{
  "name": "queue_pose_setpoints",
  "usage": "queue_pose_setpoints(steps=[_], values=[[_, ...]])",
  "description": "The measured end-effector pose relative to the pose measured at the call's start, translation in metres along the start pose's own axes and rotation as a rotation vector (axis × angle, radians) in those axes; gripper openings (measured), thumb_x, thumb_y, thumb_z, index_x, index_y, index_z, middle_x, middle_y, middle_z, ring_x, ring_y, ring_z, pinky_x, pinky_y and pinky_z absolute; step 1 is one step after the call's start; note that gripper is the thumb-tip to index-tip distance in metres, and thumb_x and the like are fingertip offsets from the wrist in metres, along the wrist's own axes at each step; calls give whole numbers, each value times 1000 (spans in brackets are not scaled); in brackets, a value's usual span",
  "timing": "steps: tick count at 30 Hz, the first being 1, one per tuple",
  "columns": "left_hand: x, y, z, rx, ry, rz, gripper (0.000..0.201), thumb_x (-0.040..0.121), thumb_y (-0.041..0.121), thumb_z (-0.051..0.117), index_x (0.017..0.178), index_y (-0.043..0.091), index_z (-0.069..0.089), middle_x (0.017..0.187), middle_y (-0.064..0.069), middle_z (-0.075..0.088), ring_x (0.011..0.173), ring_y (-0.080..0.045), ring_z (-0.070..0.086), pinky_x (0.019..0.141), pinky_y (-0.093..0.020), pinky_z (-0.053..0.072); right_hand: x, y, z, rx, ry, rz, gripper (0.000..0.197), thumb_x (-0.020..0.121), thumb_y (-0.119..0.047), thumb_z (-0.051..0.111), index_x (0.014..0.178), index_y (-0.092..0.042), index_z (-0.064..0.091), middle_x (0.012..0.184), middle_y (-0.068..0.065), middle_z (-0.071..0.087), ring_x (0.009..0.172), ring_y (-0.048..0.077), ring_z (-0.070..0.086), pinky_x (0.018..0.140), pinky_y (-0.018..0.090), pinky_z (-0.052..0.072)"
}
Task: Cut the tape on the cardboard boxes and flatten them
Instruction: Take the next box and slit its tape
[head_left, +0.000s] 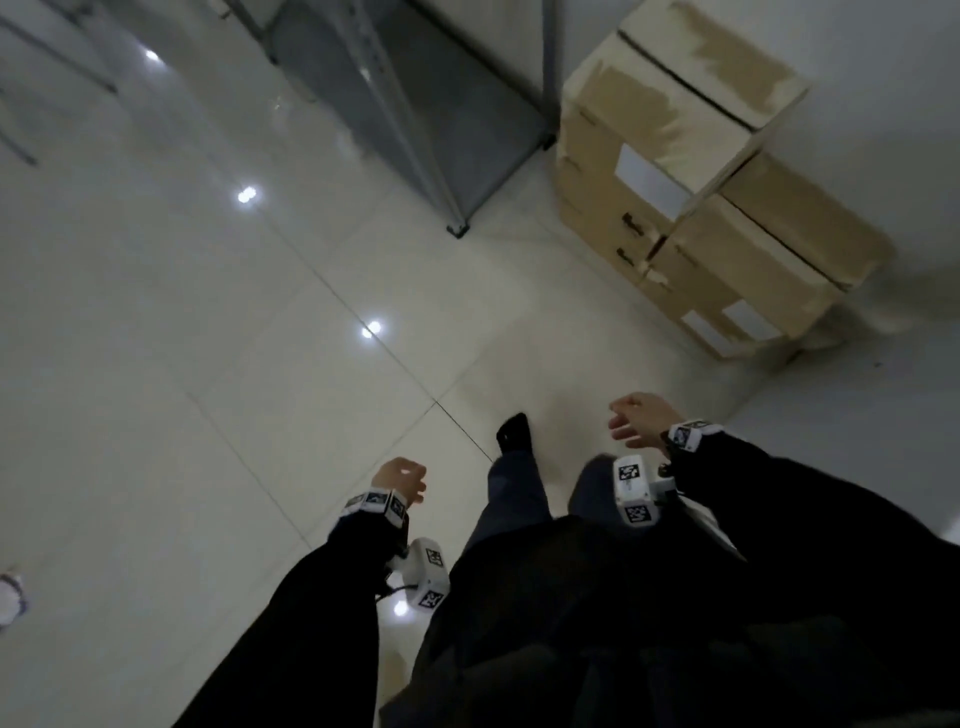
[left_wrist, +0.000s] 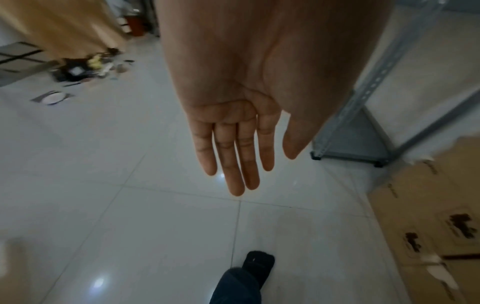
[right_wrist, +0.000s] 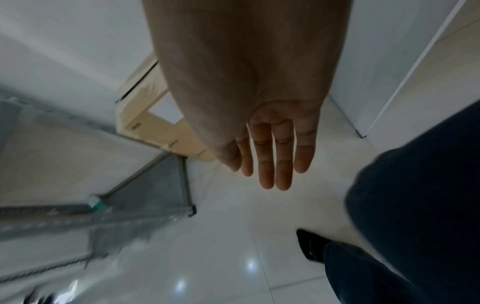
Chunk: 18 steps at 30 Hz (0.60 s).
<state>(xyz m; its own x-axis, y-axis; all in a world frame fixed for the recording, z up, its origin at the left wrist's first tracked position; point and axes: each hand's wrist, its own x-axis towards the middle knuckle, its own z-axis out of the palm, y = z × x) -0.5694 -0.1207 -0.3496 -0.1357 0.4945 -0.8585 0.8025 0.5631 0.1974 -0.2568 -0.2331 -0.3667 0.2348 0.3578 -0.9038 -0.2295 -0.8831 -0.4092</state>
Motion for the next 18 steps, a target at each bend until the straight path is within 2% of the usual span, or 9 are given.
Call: queue_pose_setpoints(steps=[2, 4, 6, 8, 11, 13, 14, 16, 18], values=[[25, 48, -16, 97, -34, 72, 19, 97, 9, 49, 109, -2, 57, 81, -16, 60, 58, -17, 53, 32, -11, 36, 15, -11, -19, 110, 96, 53, 17, 99, -15, 45, 109, -4, 53, 77, 10, 57, 62, 19, 54, 56, 26, 43], [49, 97, -23, 148, -54, 111, 25, 97, 11, 49, 113, -6, 57, 87, -18, 61, 58, -18, 54, 38, -17, 40, 26, -19, -43, 248, 185, 89, 16, 99, -15, 46, 109, -5, 53, 80, 10, 58, 64, 19, 55, 59, 27, 44], [69, 146, -25, 192, -79, 142, 26, 97, 13, 49, 114, -6, 56, 78, -13, 61, 54, -16, 58, 45, -23, 38, 36, -24, -68, 406, 254, 128, 17, 98, -15, 47, 111, -6, 53, 80, 9, 59, 67, 20, 57, 61, 28, 44], [88, 194, -20, 232, -118, 171, 24, 98, 13, 48, 113, -4, 56, 72, -8, 59, 53, -16, 58, 43, -21, 37, 46, -23, -92, 515, 329, 182, 16, 98, -15, 47, 111, -7, 53, 79, 8, 58, 68, 20, 57, 61, 28, 45], [109, 263, -8, 312, -146, 210, 23, 98, 11, 48, 112, -4, 57, 77, -12, 60, 59, -18, 55, 36, -16, 38, 63, -20, -123, 609, 438, 309, 14, 98, -16, 48, 102, -6, 57, 76, 9, 64, 55, 18, 62, 48, 24, 49], [116, 311, 0, 339, -146, 223, 21, 97, 12, 49, 111, -3, 57, 81, -16, 60, 56, -18, 56, 35, -14, 37, 70, -24, -140, 613, 436, 380, 18, 99, -13, 45, 93, -9, 61, 63, 6, 67, 37, 5, 58, 34, 13, 40], [117, 336, 5, 370, -167, 231, 19, 97, 13, 49, 109, 1, 57, 82, -15, 61, 53, -16, 57, 39, -16, 38, 75, -28, -146, 622, 421, 403, 24, 100, -10, 42, 91, -9, 65, 64, 9, 66, 34, 2, 56, 31, 12, 36], [121, 385, 18, 427, -230, 249, 12, 98, 15, 48, 103, 6, 53, 84, -13, 61, 54, -14, 58, 44, -20, 38, 87, -45, -158, 639, 399, 416, 28, 101, -8, 37, 100, -3, 65, 95, 24, 64, 51, 3, 65, 37, 16, 40], [131, 437, 32, 439, -250, 307, 7, 98, 12, 47, 101, 6, 50, 77, -11, 57, 58, -16, 53, 38, -16, 38, 105, -79, -171, 664, 409, 401, 28, 103, -13, 35, 114, -2, 57, 126, 26, 55, 73, 14, 69, 46, 22, 40]])
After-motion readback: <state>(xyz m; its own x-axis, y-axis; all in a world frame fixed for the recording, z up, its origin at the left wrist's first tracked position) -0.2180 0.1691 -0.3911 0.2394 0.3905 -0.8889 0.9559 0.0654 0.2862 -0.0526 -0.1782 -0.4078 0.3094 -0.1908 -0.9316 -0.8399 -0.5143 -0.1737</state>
